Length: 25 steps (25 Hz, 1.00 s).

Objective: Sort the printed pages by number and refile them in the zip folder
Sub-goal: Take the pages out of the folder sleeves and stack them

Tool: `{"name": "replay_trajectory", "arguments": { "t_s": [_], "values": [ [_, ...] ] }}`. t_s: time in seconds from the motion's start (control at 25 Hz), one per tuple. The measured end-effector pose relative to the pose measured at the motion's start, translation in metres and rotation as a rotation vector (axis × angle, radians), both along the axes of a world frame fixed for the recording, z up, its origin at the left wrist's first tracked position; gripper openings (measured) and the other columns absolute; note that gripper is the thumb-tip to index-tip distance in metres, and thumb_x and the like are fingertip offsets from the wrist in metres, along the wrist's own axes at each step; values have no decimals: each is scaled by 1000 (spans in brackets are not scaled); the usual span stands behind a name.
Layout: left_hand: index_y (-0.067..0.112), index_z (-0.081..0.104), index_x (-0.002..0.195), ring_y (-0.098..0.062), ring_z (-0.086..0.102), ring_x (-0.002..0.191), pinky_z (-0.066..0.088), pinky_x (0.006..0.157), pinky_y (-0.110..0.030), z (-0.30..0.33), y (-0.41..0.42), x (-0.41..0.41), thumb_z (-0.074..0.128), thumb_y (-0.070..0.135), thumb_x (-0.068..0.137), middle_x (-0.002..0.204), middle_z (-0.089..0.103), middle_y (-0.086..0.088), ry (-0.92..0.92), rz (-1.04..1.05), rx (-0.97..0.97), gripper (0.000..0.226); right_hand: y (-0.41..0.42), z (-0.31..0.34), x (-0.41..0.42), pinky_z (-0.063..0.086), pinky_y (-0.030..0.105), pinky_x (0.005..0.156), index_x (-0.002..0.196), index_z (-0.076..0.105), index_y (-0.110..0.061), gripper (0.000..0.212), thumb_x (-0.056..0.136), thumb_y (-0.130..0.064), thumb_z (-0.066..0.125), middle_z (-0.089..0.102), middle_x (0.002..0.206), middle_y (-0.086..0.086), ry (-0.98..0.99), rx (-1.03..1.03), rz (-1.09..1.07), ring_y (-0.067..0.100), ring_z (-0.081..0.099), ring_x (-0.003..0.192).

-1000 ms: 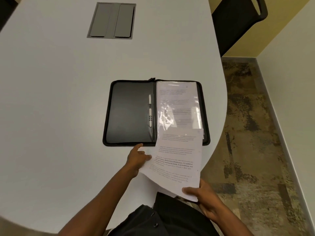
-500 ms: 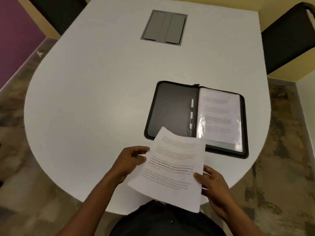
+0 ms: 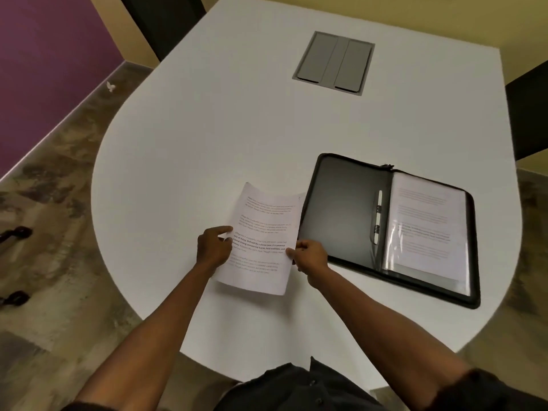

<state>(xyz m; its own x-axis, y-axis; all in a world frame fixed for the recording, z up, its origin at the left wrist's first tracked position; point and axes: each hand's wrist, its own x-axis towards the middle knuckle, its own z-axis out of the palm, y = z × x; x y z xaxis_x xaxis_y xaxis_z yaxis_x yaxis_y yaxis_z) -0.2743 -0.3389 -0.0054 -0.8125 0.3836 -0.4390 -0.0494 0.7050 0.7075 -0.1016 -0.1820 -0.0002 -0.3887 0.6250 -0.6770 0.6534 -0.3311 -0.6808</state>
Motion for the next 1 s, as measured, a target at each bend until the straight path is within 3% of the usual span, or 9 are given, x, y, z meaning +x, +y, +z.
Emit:
{"name": "replay_trajectory", "arguments": {
  "t_s": [0.12,0.2,0.28,0.44,0.6,0.72,0.76,0.88,1.0],
  "values": [
    [12,63,131,-26,63,114,50,99,-33,-13,2,-16,64,11,92,132,63,-11,3,-20,-24,38,2,-14,-24,49,27,55,108,68,-12,21,88,-5,69,73,100,7,-64,4,45,19,67,74],
    [11,60,134,-28,60,120,47,104,-36,-21,2,-22,66,15,92,138,59,-12,-12,-38,-54,43,2,-18,-33,50,26,55,133,56,-13,45,90,-5,67,70,106,9,-79,-42,79,19,67,77],
    [10,58,136,-29,57,123,46,107,-37,-28,2,-24,68,19,91,140,57,-12,-27,-47,-70,47,-1,-24,-36,53,27,60,144,47,-15,58,90,-11,70,67,117,9,-101,-40,105,20,68,87],
    [10,54,140,-29,52,130,41,112,-40,-41,2,-27,70,23,91,144,53,-12,-30,-68,-83,53,-7,-33,-30,55,38,93,130,57,-16,45,88,-21,72,68,124,5,-95,80,182,22,65,108],
    [11,46,146,-29,38,142,31,117,-42,-48,3,-23,68,25,92,155,40,-12,67,-91,-145,61,-5,-29,-9,49,31,96,134,57,-11,48,90,-25,71,69,117,7,-101,190,97,22,64,109],
    [13,44,148,-31,31,145,31,116,-48,-44,9,1,69,21,90,157,35,-13,236,-95,-128,63,20,-21,37,52,34,98,122,66,-12,38,86,-22,72,71,92,1,-61,277,-199,16,65,91],
    [13,45,147,-31,32,143,32,115,-48,-42,15,14,70,19,89,155,38,-13,271,-126,-80,63,35,-19,62,52,37,97,121,66,-11,36,86,-19,72,70,92,3,-72,334,-308,16,63,89],
    [12,50,142,-32,39,139,33,114,-45,-43,36,63,74,15,86,148,46,-14,281,-251,37,60,91,-19,150,45,40,105,141,51,-8,55,91,-25,68,58,135,18,-282,476,-496,28,55,121],
    [9,54,138,-33,42,137,34,113,-44,-45,69,119,75,12,85,144,50,-16,239,-346,76,57,137,-33,224,23,53,120,158,19,-17,77,97,-47,55,16,163,23,-621,441,-248,38,11,151]
  ]
}}
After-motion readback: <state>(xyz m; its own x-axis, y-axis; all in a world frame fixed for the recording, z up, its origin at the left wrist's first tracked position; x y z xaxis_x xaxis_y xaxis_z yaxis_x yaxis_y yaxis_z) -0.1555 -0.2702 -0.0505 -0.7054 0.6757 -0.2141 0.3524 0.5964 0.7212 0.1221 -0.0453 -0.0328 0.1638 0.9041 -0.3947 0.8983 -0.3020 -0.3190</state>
